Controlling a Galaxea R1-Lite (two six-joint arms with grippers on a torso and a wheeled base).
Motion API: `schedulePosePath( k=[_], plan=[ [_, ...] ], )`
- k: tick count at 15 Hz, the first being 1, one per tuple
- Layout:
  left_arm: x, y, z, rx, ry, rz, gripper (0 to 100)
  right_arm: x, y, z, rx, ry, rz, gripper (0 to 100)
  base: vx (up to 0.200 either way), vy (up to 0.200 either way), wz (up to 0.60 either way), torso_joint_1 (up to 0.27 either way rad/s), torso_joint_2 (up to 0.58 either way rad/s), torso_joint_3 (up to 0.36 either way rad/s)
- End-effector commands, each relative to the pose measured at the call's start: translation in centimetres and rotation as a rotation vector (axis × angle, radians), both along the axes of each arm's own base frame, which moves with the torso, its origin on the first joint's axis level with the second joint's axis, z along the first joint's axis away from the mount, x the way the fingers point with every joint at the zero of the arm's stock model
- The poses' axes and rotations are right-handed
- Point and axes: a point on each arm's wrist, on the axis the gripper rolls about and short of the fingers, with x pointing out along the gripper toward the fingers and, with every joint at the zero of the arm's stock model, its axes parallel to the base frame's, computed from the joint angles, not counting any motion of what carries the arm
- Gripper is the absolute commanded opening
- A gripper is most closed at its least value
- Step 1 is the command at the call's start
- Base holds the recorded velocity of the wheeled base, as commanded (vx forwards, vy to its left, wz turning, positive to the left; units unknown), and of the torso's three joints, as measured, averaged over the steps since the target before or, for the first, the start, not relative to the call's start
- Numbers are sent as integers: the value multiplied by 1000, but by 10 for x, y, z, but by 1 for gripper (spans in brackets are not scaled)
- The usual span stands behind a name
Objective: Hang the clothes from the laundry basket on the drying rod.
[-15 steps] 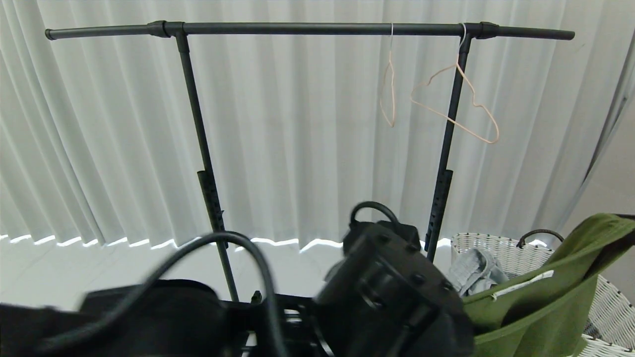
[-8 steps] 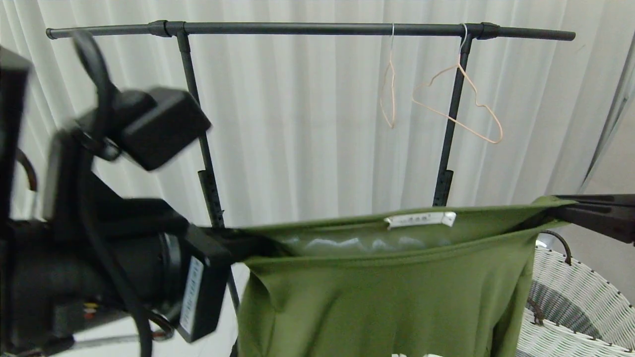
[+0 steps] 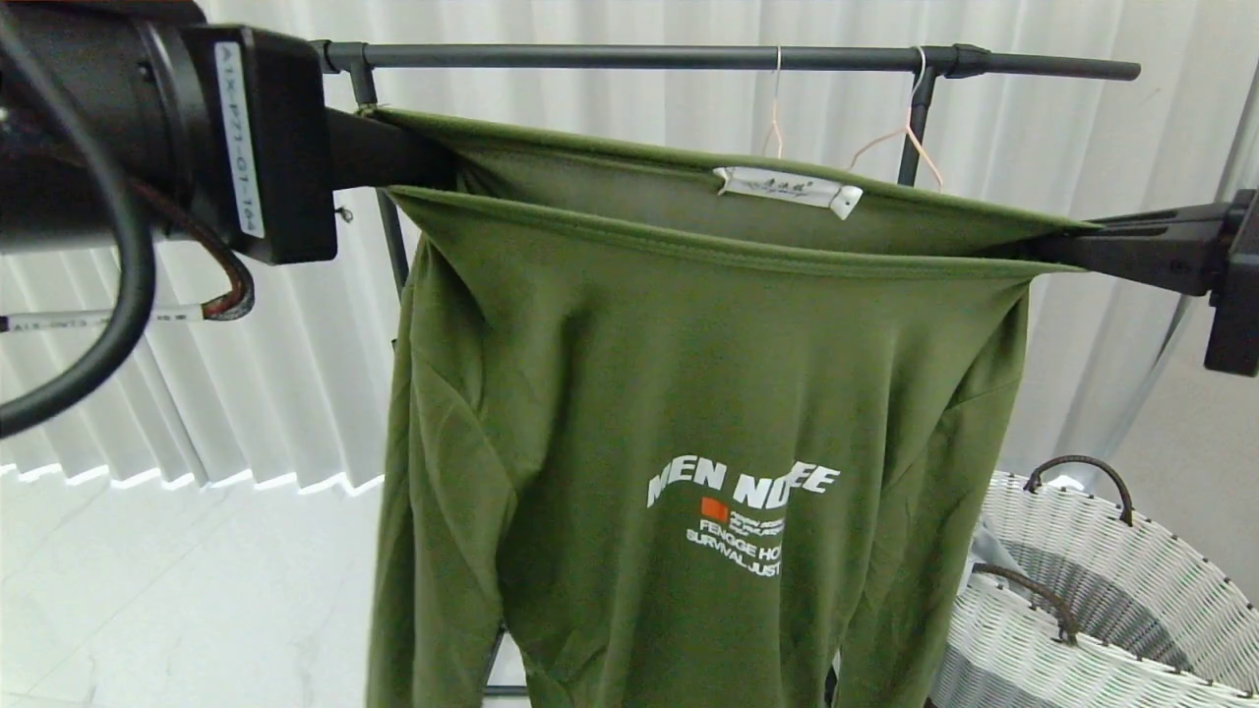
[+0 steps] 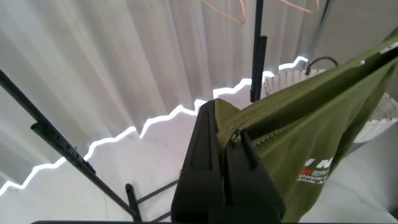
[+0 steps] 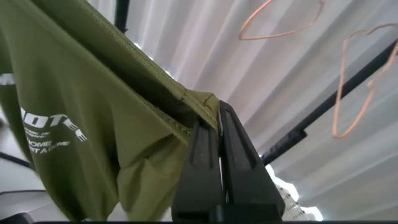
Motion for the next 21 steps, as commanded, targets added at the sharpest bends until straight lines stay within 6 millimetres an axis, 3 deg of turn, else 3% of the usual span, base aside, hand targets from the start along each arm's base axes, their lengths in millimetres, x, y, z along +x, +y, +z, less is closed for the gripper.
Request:
schedulePosePath(
  k=[1, 4, 7, 10, 12, 18, 19, 21],
  plan=[
    [9, -6, -1, 9, 8, 10, 0, 3, 1, 6, -1, -6, -20, 0, 0, 0, 0, 0, 0, 0],
    [13, -10, -5, 18, 20, 11, 0, -2, -4, 3, -30, 21, -70, 0, 0, 0, 0, 0, 0, 0],
    [20, -18, -2, 29, 10, -24, 0, -33, -25, 9, -47, 95, -88, 0, 0, 0, 0, 0, 0, 0],
    [34, -33, 7, 10, -5, -34, 0, -63, -38, 9, -46, 186, 33, 0, 0, 0, 0, 0, 0, 0],
    [41, -40, 9, 5, -10, -36, 0, -74, -36, 6, -61, 215, 141, 0, 0, 0, 0, 0, 0, 0],
    [41, -40, 6, 11, 5, -33, 0, -74, -33, 5, -73, 217, 144, 0, 0, 0, 0, 0, 0, 0],
    [32, -32, 7, 8, 15, -31, 0, -64, -31, 5, -101, 197, 24, 0, 0, 0, 0, 0, 0, 0],
    [9, -15, 8, 9, 68, -45, 0, -45, -19, 9, -77, 137, -54, 0, 0, 0, 0, 0, 0, 0]
  ],
)
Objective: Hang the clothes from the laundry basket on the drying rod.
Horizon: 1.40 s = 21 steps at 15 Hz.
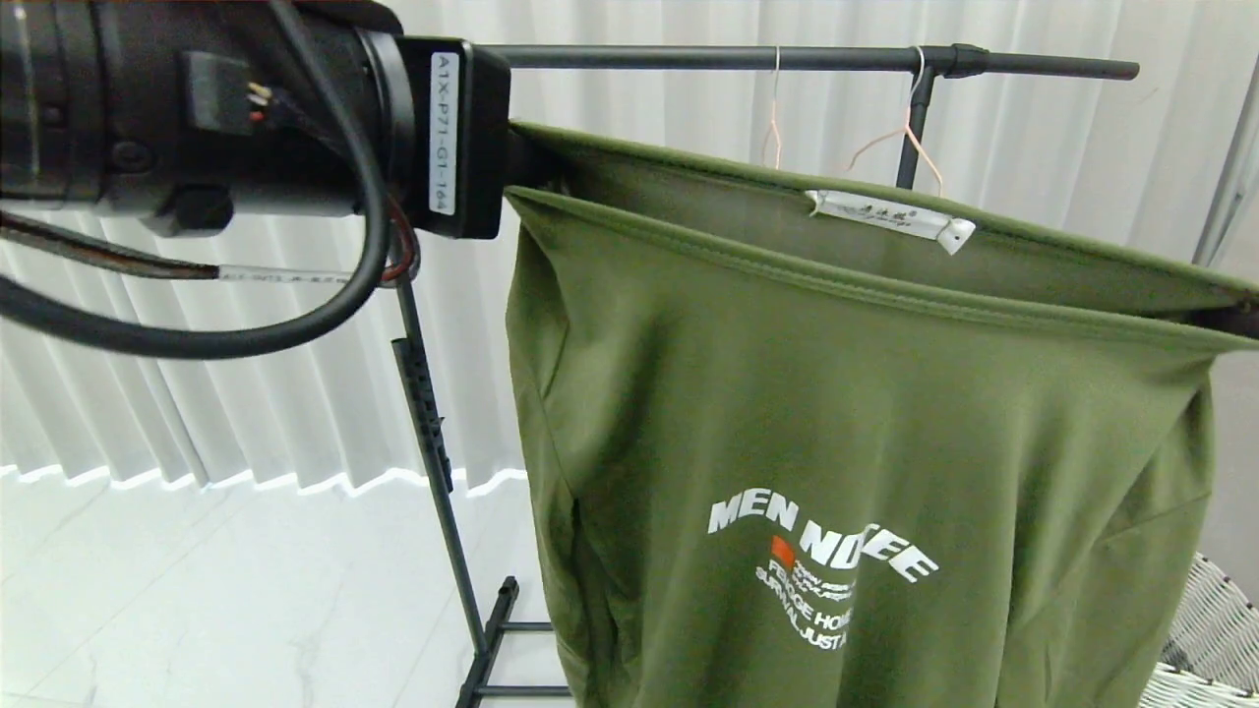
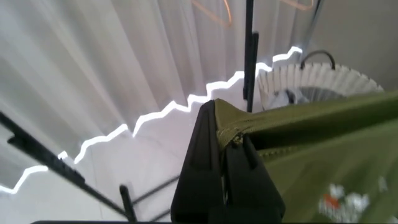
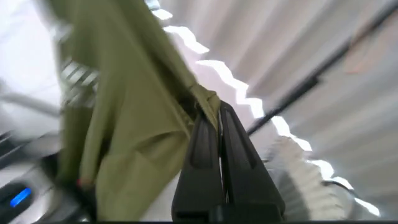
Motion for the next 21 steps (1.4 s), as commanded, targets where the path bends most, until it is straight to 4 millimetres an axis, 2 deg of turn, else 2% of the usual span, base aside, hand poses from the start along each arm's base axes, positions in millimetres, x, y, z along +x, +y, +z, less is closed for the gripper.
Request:
schedulePosePath(
  k=[1, 3, 4, 6, 8, 10, 13, 17, 19, 21],
  plan=[
    [-33, 22, 8, -34, 31, -30, 0, 25, 18, 1, 18, -30, -20, 0, 0, 0, 0, 0, 0, 0],
    [-62, 37, 10, -58, 75, -85, 0, 43, 38, 7, 76, -100, 14, 0, 0, 0, 0, 0, 0, 0],
    [-67, 39, 10, -56, 78, -98, 0, 46, 42, 8, 91, -117, 25, 0, 0, 0, 0, 0, 0, 0],
    [-86, 44, 9, -65, 73, -184, 0, 60, 67, 13, 145, -172, 77, 0, 0, 0, 0, 0, 0, 0],
    [-96, 42, 10, -69, 71, -252, 0, 62, 81, 15, 147, -166, 120, 0, 0, 0, 0, 0, 0, 0],
    [-97, 41, 10, -67, 70, -262, 0, 65, 87, 17, 149, -168, 126, 0, 0, 0, 0, 0, 0, 0],
    [-98, 44, 12, -70, 61, -260, 0, 63, 84, 16, 143, -166, 113, 0, 0, 0, 0, 0, 0, 0],
    [-93, 45, 14, -26, 12, -237, 0, 56, 68, 20, 85, -156, -46, 0, 0, 0, 0, 0, 0, 0],
    [-79, 41, 26, -43, -14, -158, 0, 49, 52, 29, 94, -172, -87, 0, 0, 0, 0, 0, 0, 0],
    [-69, 35, 38, -70, -40, -133, 0, 32, 34, 37, 85, -159, -103, 0, 0, 0, 0, 0, 0, 0]
  ],
)
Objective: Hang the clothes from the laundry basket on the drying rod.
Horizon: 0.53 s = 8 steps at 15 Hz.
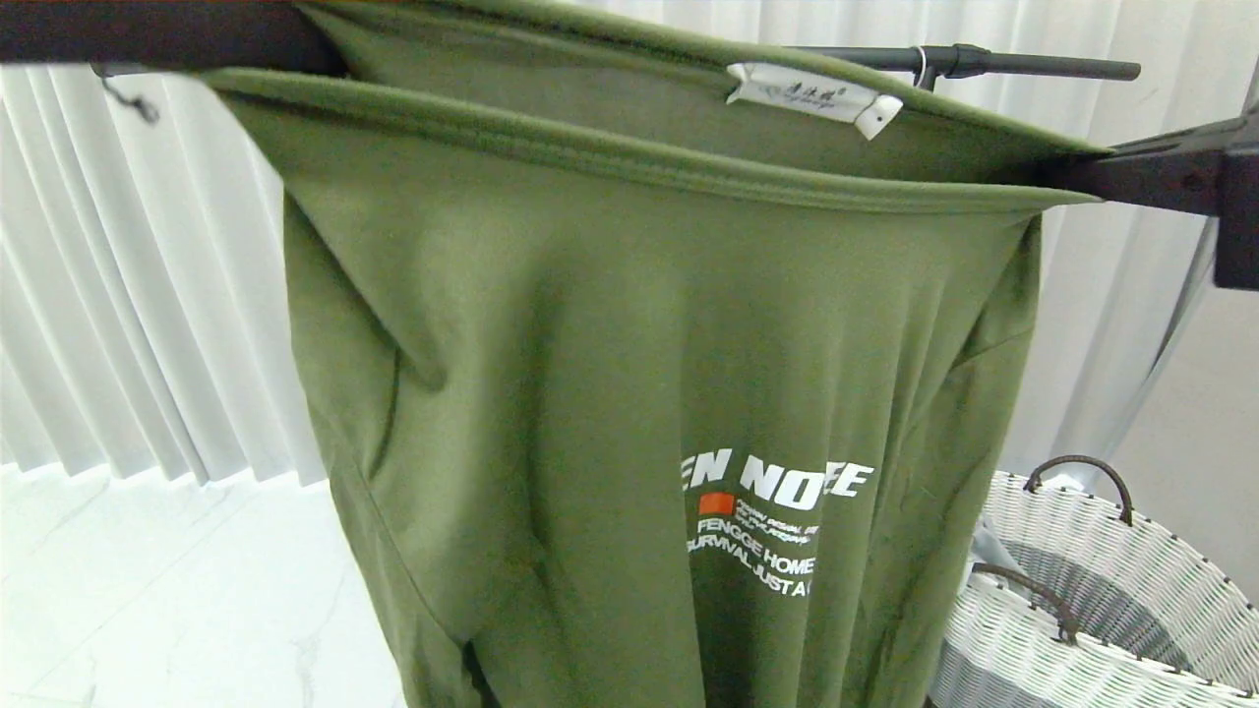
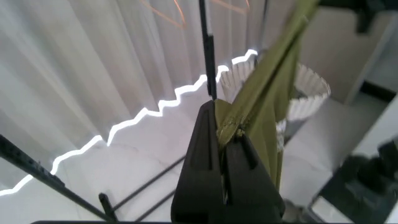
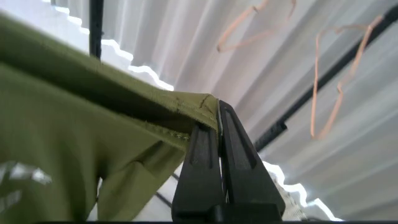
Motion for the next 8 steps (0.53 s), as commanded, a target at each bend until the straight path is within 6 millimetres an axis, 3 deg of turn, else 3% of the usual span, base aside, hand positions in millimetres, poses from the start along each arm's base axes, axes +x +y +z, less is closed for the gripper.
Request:
schedulePosePath(
  k=[1, 4, 8],
  plan=[
    [15, -14, 2, 9, 7, 32, 0, -21, -21, 13, 38, -26, -20, 0, 0, 0, 0, 0, 0, 0],
    [19, -20, -16, 70, 52, 34, 0, -23, -22, 8, 54, 5, -20, 0, 0, 0, 0, 0, 0, 0],
    [18, -18, -14, 63, 45, 31, 0, -22, -20, 8, 51, 8, -11, 0, 0, 0, 0, 0, 0, 0]
  ],
)
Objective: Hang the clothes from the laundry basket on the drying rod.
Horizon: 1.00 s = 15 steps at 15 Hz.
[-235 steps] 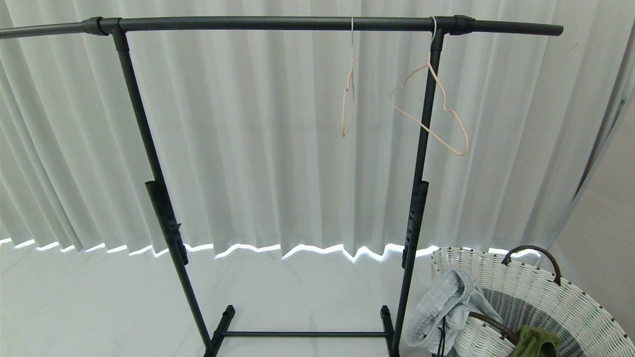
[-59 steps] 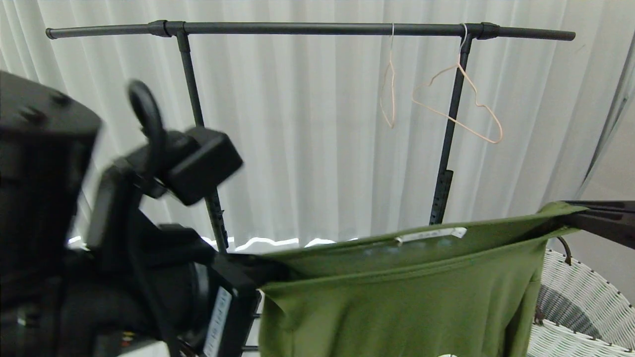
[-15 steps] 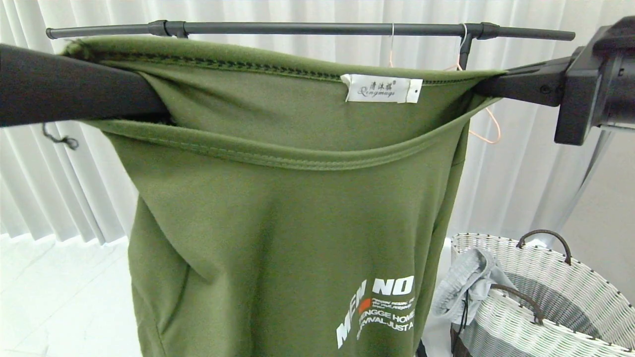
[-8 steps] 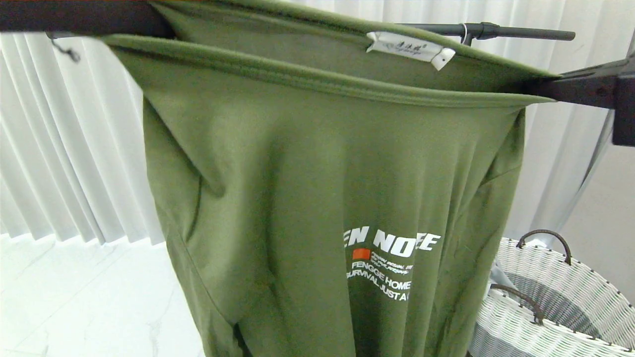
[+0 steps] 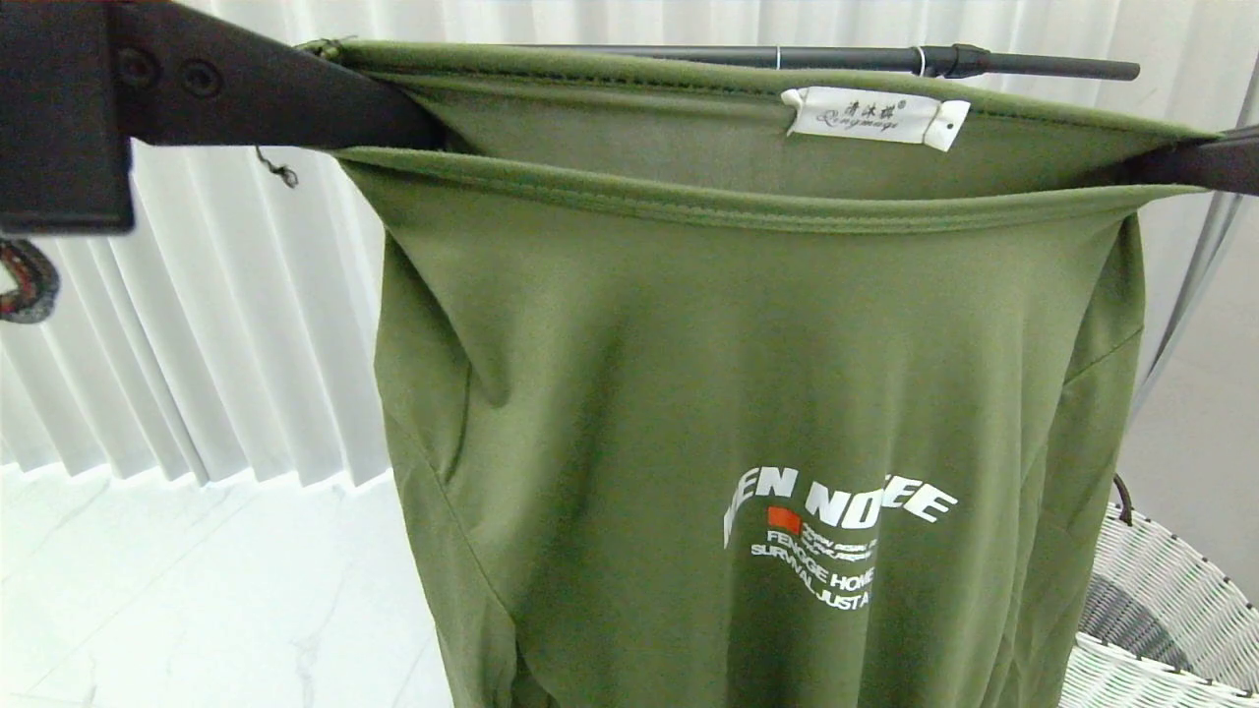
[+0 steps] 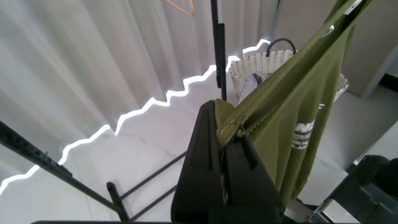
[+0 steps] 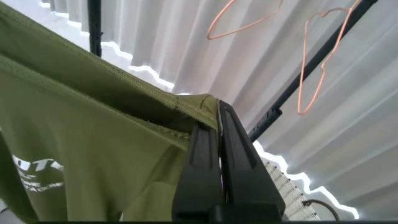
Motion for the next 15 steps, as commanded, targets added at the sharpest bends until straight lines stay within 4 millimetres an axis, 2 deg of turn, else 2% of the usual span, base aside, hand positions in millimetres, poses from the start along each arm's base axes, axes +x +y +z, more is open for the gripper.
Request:
schedulePosePath(
  k=[1, 7, 8, 11, 15],
  plan=[
    [0, 0, 0, -1, 0, -2, 0, -1, 0, 0, 1, -2, 5, 0, 0, 0, 0, 0, 0, 0],
    [-1, -2, 1, -4, -1, -12, 0, 1, 2, -11, -28, 31, 5, 0, 0, 0, 0, 0, 0, 0],
    [-2, -1, 1, -5, -2, -12, 0, 1, 2, -12, -30, 34, 5, 100, 0, 0, 0, 0, 0, 0],
    [-1, -1, 1, -4, -1, -11, 0, 0, 2, -14, -34, 37, 11, 100, 0, 0, 0, 0, 0, 0],
    [9, 0, -2, 15, 1, 69, 0, -14, -4, -21, -38, 42, 55, 100, 0, 0, 0, 0, 0, 0]
  ],
)
